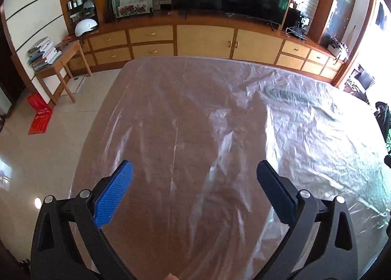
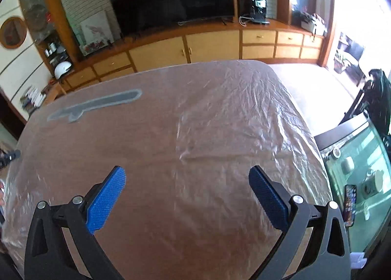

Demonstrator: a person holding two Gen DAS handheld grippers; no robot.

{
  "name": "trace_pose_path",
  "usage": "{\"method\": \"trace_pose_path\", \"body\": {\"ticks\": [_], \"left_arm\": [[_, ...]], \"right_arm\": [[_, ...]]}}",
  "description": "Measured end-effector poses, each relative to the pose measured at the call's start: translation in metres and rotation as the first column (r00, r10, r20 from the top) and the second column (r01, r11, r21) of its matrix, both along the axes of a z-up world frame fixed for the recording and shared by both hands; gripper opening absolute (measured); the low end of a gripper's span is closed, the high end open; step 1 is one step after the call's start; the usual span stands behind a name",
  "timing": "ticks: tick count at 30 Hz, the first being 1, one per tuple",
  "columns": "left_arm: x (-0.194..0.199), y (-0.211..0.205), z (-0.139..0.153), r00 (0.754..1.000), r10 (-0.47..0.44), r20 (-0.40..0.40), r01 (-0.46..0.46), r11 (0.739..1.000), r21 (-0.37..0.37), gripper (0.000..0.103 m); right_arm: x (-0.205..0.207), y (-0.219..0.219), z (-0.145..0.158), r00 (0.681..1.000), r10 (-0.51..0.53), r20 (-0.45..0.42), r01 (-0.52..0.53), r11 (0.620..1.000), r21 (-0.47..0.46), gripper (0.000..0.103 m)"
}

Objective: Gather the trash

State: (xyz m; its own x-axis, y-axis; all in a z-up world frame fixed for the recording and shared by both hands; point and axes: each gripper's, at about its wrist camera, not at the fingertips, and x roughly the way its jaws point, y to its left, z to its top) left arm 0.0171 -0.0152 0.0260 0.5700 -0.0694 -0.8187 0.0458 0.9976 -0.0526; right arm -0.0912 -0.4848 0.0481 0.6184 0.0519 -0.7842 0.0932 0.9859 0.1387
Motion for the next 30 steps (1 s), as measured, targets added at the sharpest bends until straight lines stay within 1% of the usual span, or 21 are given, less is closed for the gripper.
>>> {"method": "trace_pose_path", "body": {"ticks": [1, 4, 6, 8, 10, 11, 12, 14, 18, 20, 21, 22, 23, 25, 30], "left_arm": [[-0.004, 0.001, -0.002, 1.0, 0.005, -0.002, -0.005, 1.0, -0.008, 0.101], [-0.019, 0.007, -0.005, 1.0, 0.011, 0.0, -0.011, 1.0, 0.017, 0.101], [-0.027, 0.009, -0.003, 1.0, 0.012, 0.003, -0.012, 1.0, 0.011, 0.101], [-0.036, 0.011, -0.003, 1.0, 0.008, 0.012, -0.008, 0.999, 0.04, 0.101], [-0.039, 0.013, -0.007, 1.0, 0.008, 0.004, -0.009, 0.999, 0.041, 0.101], [-0.04, 0.015, -0.01, 1.0, 0.011, -0.004, -0.011, 0.999, 0.042, 0.101], [-0.041, 0.017, -0.012, 1.0, 0.012, 0.003, -0.012, 0.998, 0.055, 0.101], [-0.042, 0.018, -0.011, 1.0, 0.008, 0.008, -0.008, 0.999, 0.052, 0.101], [-0.039, 0.018, -0.012, 1.0, 0.001, 0.007, -0.001, 0.999, 0.054, 0.102], [-0.038, 0.018, -0.013, 1.0, 0.0, 0.006, -0.001, 0.999, 0.052, 0.102], [-0.038, 0.019, -0.013, 1.0, 0.0, 0.006, -0.001, 0.999, 0.051, 0.102], [-0.038, 0.019, -0.013, 1.0, 0.0, 0.006, -0.001, 0.999, 0.052, 0.102], [-0.038, 0.02, -0.013, 1.0, 0.0, 0.006, -0.001, 0.999, 0.052, 0.102], [-0.037, 0.021, -0.013, 1.0, 0.0, 0.005, 0.0, 0.999, 0.05, 0.102], [-0.036, 0.021, -0.013, 1.0, -0.001, 0.005, 0.0, 0.999, 0.05, 0.102]], "right_arm": [[-0.004, 0.001, -0.001, 1.0, 0.007, -0.003, -0.007, 1.0, -0.012, 0.099], [-0.022, 0.0, -0.006, 1.0, 0.014, -0.017, -0.015, 1.0, -0.016, 0.099], [-0.031, -0.002, -0.007, 1.0, 0.022, -0.017, -0.023, 0.999, -0.033, 0.099], [-0.04, -0.006, -0.008, 0.999, 0.032, -0.011, -0.032, 0.998, -0.054, 0.099], [-0.042, -0.016, -0.01, 1.0, 0.022, -0.019, -0.022, 0.999, -0.041, 0.099], [-0.044, -0.023, -0.008, 1.0, 0.006, -0.006, -0.007, 1.0, -0.028, 0.099], [-0.045, -0.03, -0.006, 1.0, -0.013, 0.002, 0.013, 1.0, -0.014, 0.099], [-0.043, -0.041, -0.007, 0.999, -0.039, -0.004, 0.039, 0.999, 0.006, 0.099], [-0.042, -0.046, -0.008, 0.999, -0.052, -0.008, 0.052, 0.999, 0.004, 0.099], [-0.041, -0.042, -0.009, 0.998, -0.053, -0.016, 0.053, 0.998, -0.014, 0.099], [-0.039, -0.039, -0.009, 0.998, -0.053, -0.026, 0.052, 0.998, -0.038, 0.099], [-0.038, -0.035, -0.01, 0.998, -0.049, -0.041, 0.046, 0.996, -0.076, 0.099], [-0.034, -0.028, -0.011, 0.997, -0.044, -0.061, 0.036, 0.99, -0.136, 0.099], [-0.032, -0.024, -0.011, 0.998, -0.022, -0.06, 0.015, 0.992, -0.129, 0.099], [-0.033, -0.025, -0.01, 0.998, -0.023, -0.058, 0.016, 0.992, -0.125, 0.099]]}}
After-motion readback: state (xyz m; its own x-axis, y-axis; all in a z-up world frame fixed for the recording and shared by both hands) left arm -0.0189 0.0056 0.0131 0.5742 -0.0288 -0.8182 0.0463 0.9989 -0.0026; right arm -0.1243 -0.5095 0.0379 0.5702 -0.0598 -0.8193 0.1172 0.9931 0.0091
